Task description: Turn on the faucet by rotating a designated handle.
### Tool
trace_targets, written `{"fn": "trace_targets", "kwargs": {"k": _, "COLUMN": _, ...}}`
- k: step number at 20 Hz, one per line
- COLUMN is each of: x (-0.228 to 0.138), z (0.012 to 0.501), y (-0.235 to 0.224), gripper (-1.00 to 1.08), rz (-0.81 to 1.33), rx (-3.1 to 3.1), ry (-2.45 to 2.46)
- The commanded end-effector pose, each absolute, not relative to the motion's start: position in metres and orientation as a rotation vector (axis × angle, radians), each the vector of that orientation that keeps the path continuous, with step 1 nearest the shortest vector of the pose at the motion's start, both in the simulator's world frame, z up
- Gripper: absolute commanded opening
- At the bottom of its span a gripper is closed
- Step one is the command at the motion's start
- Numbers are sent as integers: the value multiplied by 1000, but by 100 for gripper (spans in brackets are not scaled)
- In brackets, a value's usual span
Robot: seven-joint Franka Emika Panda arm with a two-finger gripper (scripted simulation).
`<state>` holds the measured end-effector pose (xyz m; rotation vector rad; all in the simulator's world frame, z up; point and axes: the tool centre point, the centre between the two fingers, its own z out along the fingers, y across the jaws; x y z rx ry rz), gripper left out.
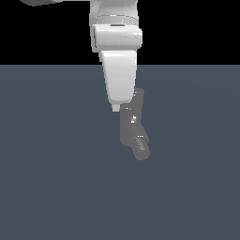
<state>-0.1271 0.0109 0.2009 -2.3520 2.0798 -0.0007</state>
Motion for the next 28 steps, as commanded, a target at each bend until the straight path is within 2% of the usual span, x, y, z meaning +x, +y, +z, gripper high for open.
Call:
{"fn": "trace_targets", "kwargs": {"k": 1, "x": -134, "z": 201, "y": -1, "gripper": -100, "rz": 0, "rx": -2345, "ry": 2090}}
{"fn": "trace_targets", "kwargs": {"k": 5, "x": -136, "z": 201, "y": -1, "gripper": -100, "rz": -1, "rx": -2352, "ry": 2080}}
{"fn": "trace_targets", "kwargs": {"k": 25, "x": -122, "z": 201, "y": -111, "gripper": -100, "rz": 0, "rx": -2346, "ry": 2090}}
{"fn": "trace_targets", "kwargs": {"k": 28, "x": -117, "z": 201, "y": -96, "gripper": -100, "rz": 1, "rx": -2374, "ry": 2059}}
